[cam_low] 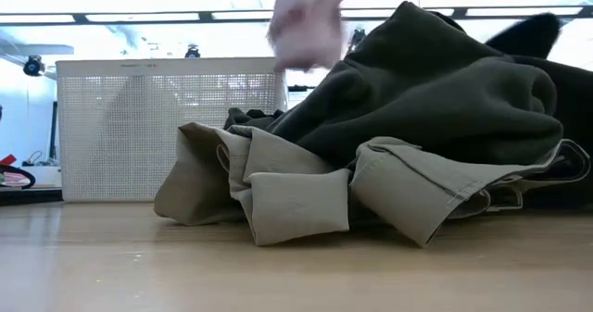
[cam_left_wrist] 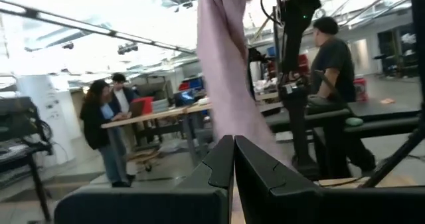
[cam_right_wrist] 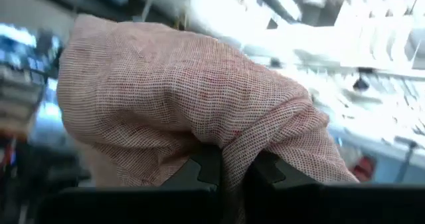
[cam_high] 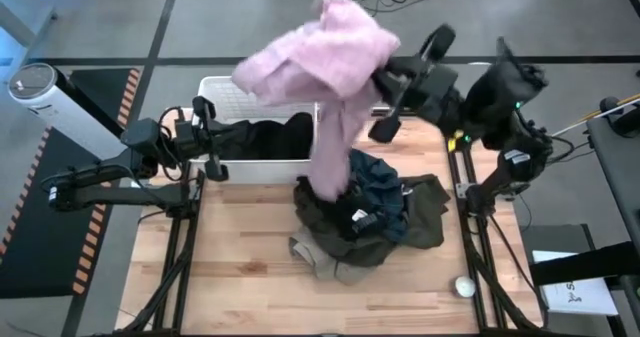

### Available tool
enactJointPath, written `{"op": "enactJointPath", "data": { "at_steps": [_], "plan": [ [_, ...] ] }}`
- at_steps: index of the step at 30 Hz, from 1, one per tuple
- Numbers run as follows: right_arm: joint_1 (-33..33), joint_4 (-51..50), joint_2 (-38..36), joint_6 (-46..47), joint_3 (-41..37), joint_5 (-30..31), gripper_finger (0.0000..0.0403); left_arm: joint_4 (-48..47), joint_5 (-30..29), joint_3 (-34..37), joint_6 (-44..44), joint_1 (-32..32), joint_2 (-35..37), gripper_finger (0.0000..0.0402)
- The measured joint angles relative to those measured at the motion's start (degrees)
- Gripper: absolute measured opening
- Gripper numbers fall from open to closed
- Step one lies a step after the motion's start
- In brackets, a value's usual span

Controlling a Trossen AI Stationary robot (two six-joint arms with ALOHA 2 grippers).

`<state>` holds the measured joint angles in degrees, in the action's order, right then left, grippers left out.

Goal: Sort clothes
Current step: Put the pink shirt into the white bin

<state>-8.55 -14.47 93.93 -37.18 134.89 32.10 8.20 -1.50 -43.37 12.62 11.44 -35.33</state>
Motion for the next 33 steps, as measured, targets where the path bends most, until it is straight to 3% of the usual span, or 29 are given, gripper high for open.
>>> {"op": "enactJointPath", "data": {
  "at_steps": [11, 19, 26, 33],
  "plan": [
    [11.66, 21.39, 6.33, 4.29, 0.11, -17.05, 0.0009, 0.9, -0.61, 0.0, 0.37, 0.0, -2.46, 0.0],
    [18.78, 28.79, 12.08, 18.59, 0.09, -23.48, 0.0009, 3.79, -0.53, 0.0, 0.25, 0.0, -2.76, 0.0],
    [24.23, 37.41, 15.26, 31.08, 0.09, -26.67, 0.0009, 8.66, 8.45, 0.0, 0.05, -0.03, -1.35, 0.0],
    [27.49, 38.54, 17.66, 41.62, 0.09, -30.26, 0.0009, 3.83, 3.35, 0.0, 1.29, 0.07, -1.74, 0.0]
  ]
}}
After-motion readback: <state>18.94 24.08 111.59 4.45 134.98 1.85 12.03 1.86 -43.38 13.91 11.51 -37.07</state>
